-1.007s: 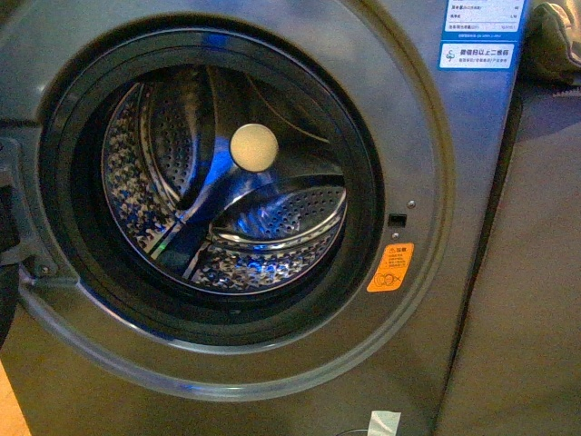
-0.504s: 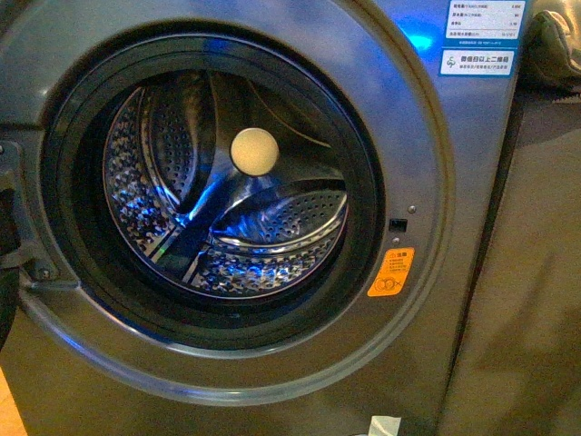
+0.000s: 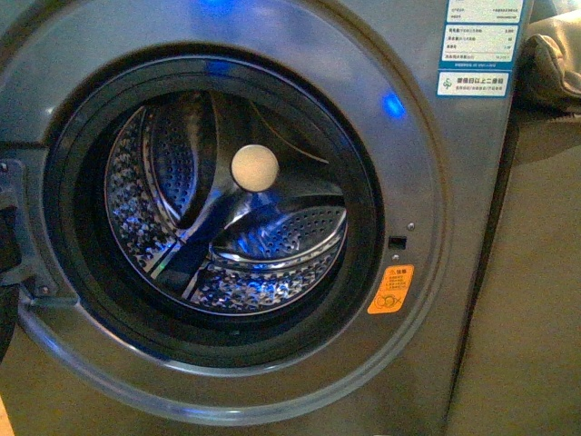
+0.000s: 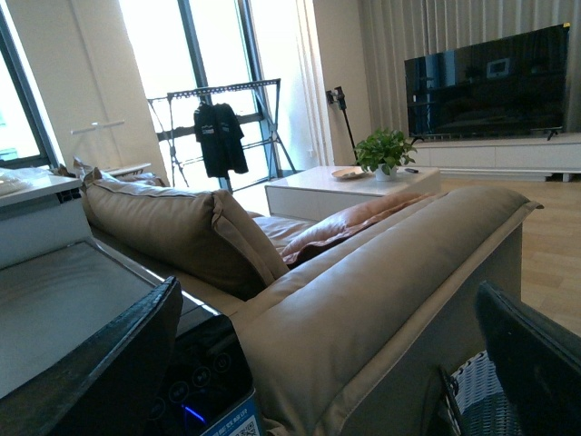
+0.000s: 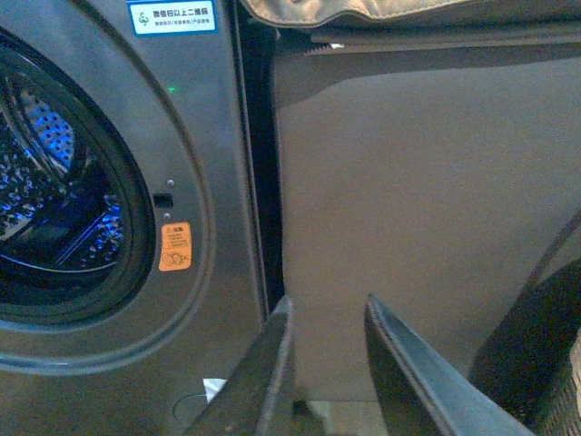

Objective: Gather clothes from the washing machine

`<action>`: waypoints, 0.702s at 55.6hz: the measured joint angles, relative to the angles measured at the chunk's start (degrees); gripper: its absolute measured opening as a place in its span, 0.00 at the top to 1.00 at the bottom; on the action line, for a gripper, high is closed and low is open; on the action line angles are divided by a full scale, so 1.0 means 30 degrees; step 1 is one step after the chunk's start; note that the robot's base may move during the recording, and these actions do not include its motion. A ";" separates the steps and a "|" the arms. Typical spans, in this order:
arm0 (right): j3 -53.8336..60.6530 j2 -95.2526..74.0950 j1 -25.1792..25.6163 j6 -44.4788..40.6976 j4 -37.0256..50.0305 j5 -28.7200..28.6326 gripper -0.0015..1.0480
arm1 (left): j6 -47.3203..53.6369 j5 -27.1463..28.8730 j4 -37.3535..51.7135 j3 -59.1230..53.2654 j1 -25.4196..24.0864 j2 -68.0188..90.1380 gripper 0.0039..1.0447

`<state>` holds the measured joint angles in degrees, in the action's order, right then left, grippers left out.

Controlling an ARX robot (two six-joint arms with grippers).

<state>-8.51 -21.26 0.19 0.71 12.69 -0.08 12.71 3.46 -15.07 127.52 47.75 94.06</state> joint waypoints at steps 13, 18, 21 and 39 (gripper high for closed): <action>0.1107 0.1253 0.0000 -0.0175 -0.0211 0.0000 0.98 | -0.0583 0.0750 -0.0874 0.0896 0.0073 0.0379 0.06; 0.1370 0.1843 -0.0007 -0.0175 -0.0423 0.0000 0.98 | -0.1887 0.2135 -0.3009 0.2834 -0.0233 0.1297 0.06; 0.1530 0.2208 -0.0007 -0.0175 -0.0568 0.0000 0.98 | -0.3541 0.4226 -0.6958 0.5683 -0.1508 0.2499 0.06; 0.2739 0.5989 -0.0036 -0.0168 -0.3759 0.0007 0.98 | -0.9908 0.8196 -0.9326 -0.5319 -0.6521 -0.7067 0.06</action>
<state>-0.30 -3.29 0.08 0.21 1.41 -0.05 -17.02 28.05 -43.05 111.57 28.18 72.86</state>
